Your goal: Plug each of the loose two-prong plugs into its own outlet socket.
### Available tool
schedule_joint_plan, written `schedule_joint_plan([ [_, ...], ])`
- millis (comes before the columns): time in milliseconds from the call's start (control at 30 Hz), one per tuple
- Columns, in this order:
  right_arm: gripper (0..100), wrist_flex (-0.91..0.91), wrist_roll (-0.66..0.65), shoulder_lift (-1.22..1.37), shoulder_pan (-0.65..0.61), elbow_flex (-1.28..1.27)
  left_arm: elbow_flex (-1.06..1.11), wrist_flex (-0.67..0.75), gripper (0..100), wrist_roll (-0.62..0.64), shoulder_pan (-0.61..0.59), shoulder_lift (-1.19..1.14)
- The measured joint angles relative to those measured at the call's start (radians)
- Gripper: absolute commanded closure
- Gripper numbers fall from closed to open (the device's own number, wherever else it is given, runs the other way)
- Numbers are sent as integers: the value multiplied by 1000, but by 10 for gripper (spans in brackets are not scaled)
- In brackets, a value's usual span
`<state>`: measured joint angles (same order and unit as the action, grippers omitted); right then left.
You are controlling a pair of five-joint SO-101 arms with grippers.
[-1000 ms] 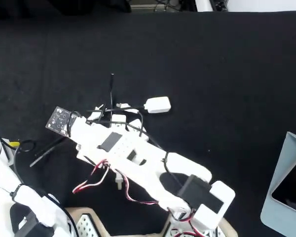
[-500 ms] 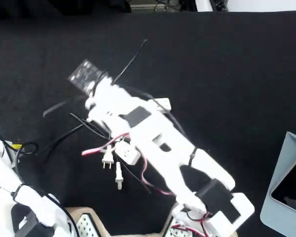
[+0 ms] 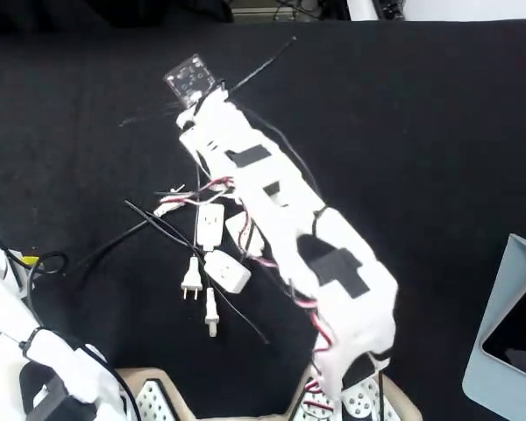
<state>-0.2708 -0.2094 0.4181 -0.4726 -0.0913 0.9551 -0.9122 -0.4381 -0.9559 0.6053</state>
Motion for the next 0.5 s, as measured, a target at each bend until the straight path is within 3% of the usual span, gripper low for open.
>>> schedule_joint_plan([
  [67, 692, -9, 38, 12, 14, 17, 0, 0, 697, 0, 0, 0],
  [233, 782, -143, 55, -20, 11, 34, 0, 0, 697, 0, 0, 0],
  [500, 832, -554, 58, -299, 12, 34, 0, 0, 697, 0, 0, 0],
])
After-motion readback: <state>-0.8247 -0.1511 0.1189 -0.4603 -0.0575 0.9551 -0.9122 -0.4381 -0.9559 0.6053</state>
